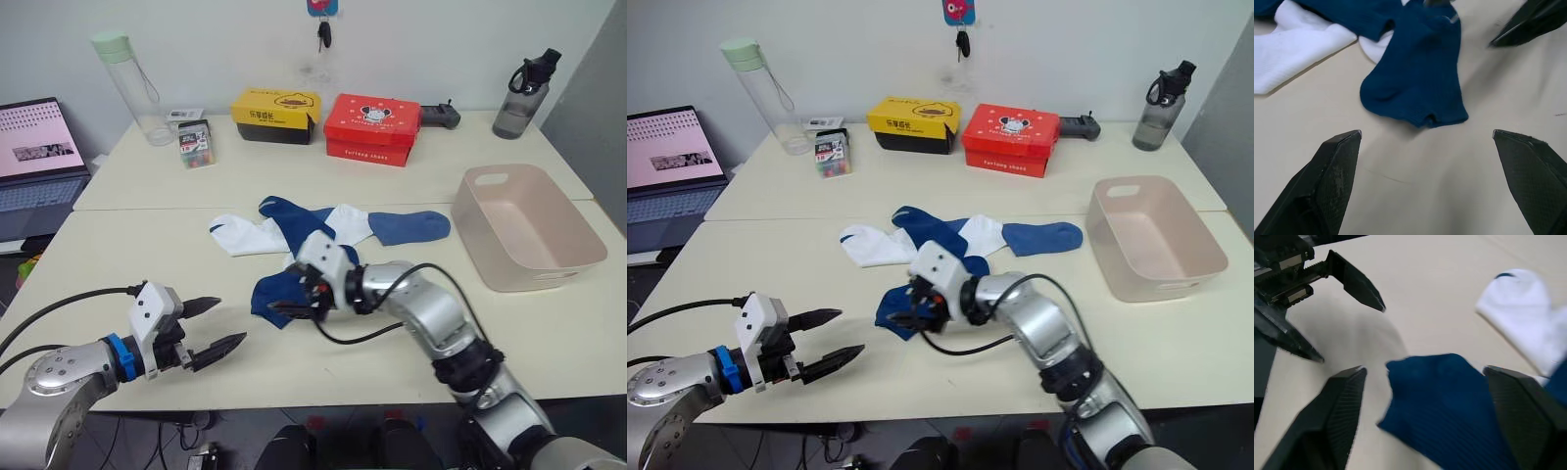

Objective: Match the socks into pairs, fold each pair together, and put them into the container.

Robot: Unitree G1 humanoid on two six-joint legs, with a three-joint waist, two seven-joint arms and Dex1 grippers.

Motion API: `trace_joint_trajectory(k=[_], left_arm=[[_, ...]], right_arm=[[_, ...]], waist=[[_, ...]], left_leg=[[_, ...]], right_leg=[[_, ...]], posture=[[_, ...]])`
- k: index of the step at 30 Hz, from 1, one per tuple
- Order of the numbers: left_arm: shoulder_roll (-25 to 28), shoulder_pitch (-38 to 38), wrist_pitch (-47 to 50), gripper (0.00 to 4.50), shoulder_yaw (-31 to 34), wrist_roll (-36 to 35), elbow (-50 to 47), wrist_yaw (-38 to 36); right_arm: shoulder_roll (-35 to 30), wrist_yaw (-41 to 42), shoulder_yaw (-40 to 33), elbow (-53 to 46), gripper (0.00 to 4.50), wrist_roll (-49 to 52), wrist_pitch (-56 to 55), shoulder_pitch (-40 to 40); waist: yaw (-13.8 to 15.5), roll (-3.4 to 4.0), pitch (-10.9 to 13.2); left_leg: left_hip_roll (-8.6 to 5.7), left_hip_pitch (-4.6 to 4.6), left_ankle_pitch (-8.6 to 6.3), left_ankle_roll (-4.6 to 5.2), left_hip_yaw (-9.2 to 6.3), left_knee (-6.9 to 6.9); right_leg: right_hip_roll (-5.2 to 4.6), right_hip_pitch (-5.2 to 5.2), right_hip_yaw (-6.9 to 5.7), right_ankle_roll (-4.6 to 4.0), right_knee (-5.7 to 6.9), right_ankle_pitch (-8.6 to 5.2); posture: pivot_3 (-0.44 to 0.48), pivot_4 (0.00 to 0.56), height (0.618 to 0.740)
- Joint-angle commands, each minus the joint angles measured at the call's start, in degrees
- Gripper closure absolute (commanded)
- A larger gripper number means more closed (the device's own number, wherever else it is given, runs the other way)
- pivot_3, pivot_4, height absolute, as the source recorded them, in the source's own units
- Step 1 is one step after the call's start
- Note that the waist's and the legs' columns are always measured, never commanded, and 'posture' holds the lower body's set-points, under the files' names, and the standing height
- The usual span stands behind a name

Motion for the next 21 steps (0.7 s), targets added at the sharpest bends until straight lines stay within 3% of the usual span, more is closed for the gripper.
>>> trace_joint_trajectory(k=[1, 6, 13, 16, 21], left_arm=[[-3.3, -1.1, 8.4, 0.0, 1.8, -6.5, -3.2, 6.5], [-6.4, -0.6, 14.1, 0.0, -0.7, -7.6, -5.0, 12.6], [-14.1, -5.8, 17.0, 0.0, -8.5, -5.3, -3.3, 20.7], [-18.1, -9.2, 15.8, 0.59, -10.9, -2.6, -0.7, 24.4], [-21.4, -12.1, 17.0, 2.11, -11.8, -2.3, 1.8, 26.6]], right_arm=[[-7.7, 3.4, -3.9, -11.6, 0.02, 1.9, -2.2, 3.8], [-16.6, 5.2, -8.9, -22.7, 0.02, 5.8, -2.3, 10.4], [-28.2, 7.7, -10.5, -27.8, 0.02, 4.9, -6.0, 16.4], [-29.2, 6.7, -10.9, -27.4, 0.0, 5.1, -6.3, 16.6], [-29.1, 5.8, -10.9, -27.6, 0.0, 5.5, -6.5, 17.0]], waist=[[0.1, -0.02, 0.0], [-0.1, -0.06, 0.0], [0.9, -0.18, 0.1], [1.7, -0.2, 0.1], [1.8, -0.22, 0.1]], left_leg=[[0.0, -0.02, 0.0, 0.01, 0.0, -0.01], [0.04, -0.07, -0.01, 0.01, 0.0, -0.01], [0.03, 0.0, 0.0, 0.0, -0.03, 0.06], [-0.02, 0.04, 0.0, 0.0, -0.03, 0.11], [-0.02, 0.05, 0.01, -0.01, -0.03, 0.11]], right_leg=[[-0.01, 0.0, 0.0, 0.0, -0.02, 0.0], [0.0, 0.28, -0.02, 0.02, -0.03, -0.01], [0.0, 0.48, -0.07, 0.02, -0.07, 0.0], [-0.03, 0.6, -0.1, 0.08, -0.09, 0.03], [-0.03, 0.6, -0.1, 0.08, -0.1, 0.03]], posture=[[0.0, 0.15, 0.726], [0.0, 0.15, 0.726], [0.0, 0.15, 0.726], [0.0, 0.15, 0.726], [0.0, 0.15, 0.726]])
